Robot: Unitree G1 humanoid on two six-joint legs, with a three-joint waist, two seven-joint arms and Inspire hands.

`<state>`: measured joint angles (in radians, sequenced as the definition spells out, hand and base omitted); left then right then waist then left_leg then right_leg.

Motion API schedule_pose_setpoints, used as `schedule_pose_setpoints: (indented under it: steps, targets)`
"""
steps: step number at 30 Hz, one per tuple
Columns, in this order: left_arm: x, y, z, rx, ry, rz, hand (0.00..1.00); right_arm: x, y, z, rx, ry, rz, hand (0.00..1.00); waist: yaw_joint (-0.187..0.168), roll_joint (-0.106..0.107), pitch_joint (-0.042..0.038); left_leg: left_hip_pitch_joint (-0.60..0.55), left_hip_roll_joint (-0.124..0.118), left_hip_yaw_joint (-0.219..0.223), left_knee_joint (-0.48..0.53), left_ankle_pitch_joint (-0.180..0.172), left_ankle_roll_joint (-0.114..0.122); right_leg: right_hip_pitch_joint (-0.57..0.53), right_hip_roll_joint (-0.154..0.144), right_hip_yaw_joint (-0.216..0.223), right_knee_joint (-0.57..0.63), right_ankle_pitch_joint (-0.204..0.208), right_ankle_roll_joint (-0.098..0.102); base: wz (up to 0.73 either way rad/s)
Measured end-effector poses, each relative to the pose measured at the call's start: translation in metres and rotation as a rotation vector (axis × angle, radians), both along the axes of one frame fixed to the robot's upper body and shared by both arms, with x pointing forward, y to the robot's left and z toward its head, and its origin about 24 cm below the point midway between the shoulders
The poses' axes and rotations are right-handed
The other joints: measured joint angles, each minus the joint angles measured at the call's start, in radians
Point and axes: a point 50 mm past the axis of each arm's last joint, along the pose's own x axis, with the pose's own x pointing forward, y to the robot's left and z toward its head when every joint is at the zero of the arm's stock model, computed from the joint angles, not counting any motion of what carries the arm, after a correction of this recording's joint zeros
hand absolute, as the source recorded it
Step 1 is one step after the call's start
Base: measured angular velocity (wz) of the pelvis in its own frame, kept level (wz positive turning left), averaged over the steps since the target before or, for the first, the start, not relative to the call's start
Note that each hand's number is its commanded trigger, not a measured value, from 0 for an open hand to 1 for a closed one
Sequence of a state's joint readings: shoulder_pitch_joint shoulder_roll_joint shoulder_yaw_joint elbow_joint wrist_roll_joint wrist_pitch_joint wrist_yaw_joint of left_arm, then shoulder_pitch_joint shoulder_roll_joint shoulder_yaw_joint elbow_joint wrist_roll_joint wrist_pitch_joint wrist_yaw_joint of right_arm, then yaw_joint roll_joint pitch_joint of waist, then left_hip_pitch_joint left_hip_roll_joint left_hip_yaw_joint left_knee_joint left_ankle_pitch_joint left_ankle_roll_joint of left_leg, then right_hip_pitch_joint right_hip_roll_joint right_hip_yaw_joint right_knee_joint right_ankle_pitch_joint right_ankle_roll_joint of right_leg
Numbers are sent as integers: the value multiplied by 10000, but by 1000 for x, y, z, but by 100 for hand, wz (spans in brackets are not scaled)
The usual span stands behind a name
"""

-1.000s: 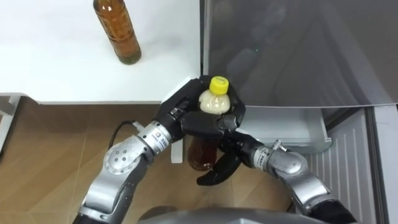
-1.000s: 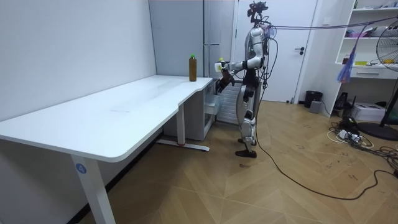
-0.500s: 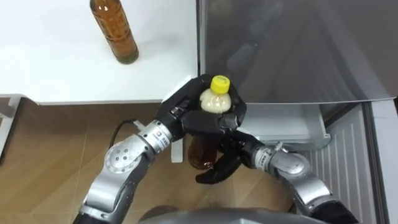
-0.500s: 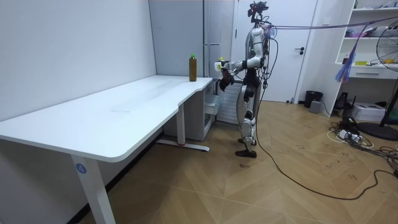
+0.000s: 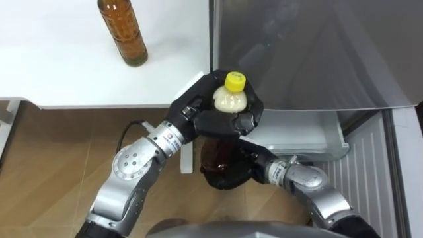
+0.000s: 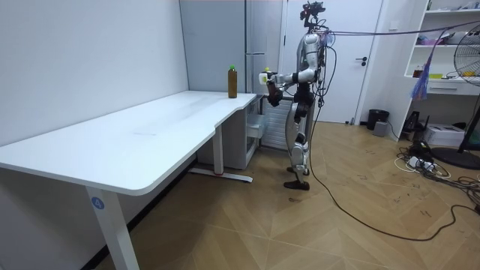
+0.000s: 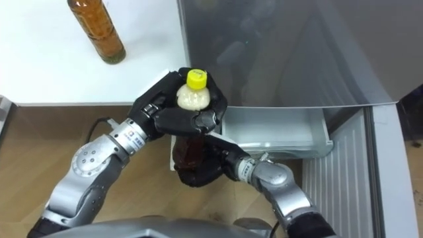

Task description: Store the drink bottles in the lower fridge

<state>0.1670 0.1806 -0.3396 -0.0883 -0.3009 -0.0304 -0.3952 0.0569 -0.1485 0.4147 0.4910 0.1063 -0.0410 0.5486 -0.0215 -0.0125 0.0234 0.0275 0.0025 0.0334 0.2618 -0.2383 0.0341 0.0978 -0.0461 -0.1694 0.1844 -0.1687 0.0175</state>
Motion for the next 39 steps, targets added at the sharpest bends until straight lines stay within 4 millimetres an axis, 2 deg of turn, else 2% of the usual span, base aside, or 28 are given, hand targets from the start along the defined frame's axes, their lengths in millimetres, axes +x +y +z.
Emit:
schedule_pose_setpoints:
  steps: [9, 17, 23, 32, 33, 34, 39]
  targets:
    - [-3, -4, -1, 37, 10, -277, 100, -1, 0, -1, 167, 143, -17, 0, 9, -4, -25, -4, 8, 179, -32, 5, 6, -118, -10, -38, 8, 0, 0, -3]
    - [-5, -5, -3, 505, -62, -499, 100, -2, 4, 0, 400, 196, 37, 0, -21, -90, -100, 133, 3, 188, -87, 14, 19, -67, -36, -79, 6, 0, 0, 0]
    - [-6, -5, -4, 772, -104, -589, 100, -2, 9, 1, 887, 304, -8, 0, -9, -186, -66, 192, 3, 187, -201, 14, 19, 25, -31, -11, 0, 0, 0, 0]
    - [-7, -7, -6, 1119, -167, -769, 100, -2, 12, 3, 1618, 540, -343, 0, -14, -175, -64, 185, 10, 213, -237, 17, 20, -17, -19, -10, 1, 0, 0, 0]
    - [-7, -7, -6, 1119, -168, -768, 100, -2, 13, 3, 1711, 577, -396, 19, -11, -175, -64, 186, 9, 212, -233, 17, 21, -17, -21, -12, 1, 0, 0, 0]
    - [-7, -7, -6, 1121, -173, -756, 100, -2, 13, 4, 1867, 633, -473, 100, -20, -174, -64, 192, 5, 201, -200, 18, 21, -16, -24, -15, -2, 0, 0, 0]
    - [-7, -7, -6, 1129, -169, -722, 100, -2, 13, 4, 2143, 712, -651, 100, -10, -130, -35, 193, 2, 187, -207, 18, 22, -18, -25, -3, -17, 0, 0, 0]
